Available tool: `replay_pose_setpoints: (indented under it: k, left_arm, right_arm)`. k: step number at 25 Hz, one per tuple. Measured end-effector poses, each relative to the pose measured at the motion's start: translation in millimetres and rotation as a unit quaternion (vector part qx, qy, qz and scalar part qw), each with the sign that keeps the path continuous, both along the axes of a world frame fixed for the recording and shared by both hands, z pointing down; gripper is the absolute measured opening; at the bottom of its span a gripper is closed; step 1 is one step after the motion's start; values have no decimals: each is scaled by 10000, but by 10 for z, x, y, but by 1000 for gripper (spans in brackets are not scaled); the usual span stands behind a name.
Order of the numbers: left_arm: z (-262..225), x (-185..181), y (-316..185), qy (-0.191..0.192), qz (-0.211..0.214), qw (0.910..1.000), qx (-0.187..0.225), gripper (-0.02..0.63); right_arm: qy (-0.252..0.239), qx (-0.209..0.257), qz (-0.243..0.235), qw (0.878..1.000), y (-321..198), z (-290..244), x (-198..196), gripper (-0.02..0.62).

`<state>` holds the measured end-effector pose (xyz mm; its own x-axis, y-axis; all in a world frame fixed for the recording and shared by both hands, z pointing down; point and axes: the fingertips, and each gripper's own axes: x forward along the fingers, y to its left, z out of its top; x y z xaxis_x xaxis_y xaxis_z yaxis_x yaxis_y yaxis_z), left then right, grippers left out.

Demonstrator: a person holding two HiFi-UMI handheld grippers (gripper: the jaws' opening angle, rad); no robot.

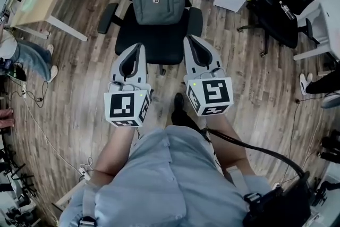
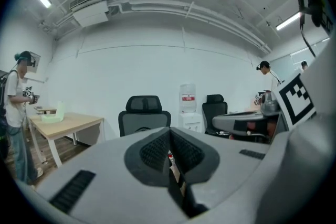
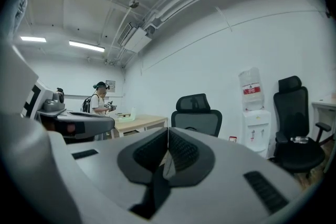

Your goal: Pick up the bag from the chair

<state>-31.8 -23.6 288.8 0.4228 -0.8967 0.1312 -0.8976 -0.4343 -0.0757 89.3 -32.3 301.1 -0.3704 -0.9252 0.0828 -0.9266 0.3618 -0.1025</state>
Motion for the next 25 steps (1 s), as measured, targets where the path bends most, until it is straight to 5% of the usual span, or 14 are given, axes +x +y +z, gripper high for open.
replay_pose_setpoints:
  k: [7, 16, 25]
  left_arm:
    - [-163, 120, -679, -109, -139, 9996, 232, 0]
    - [3, -206, -1514, 15, -537, 9985, 102, 0]
    - [125, -527, -2549, 225, -268, 9994, -12, 0]
  right_arm:
    - [-7, 147, -135, 9998, -783, -135, 148, 2]
    - [51, 30, -346, 9994, -1687, 37, -47, 2]
    - [189, 36, -66, 9998, -2638, 81, -301, 2]
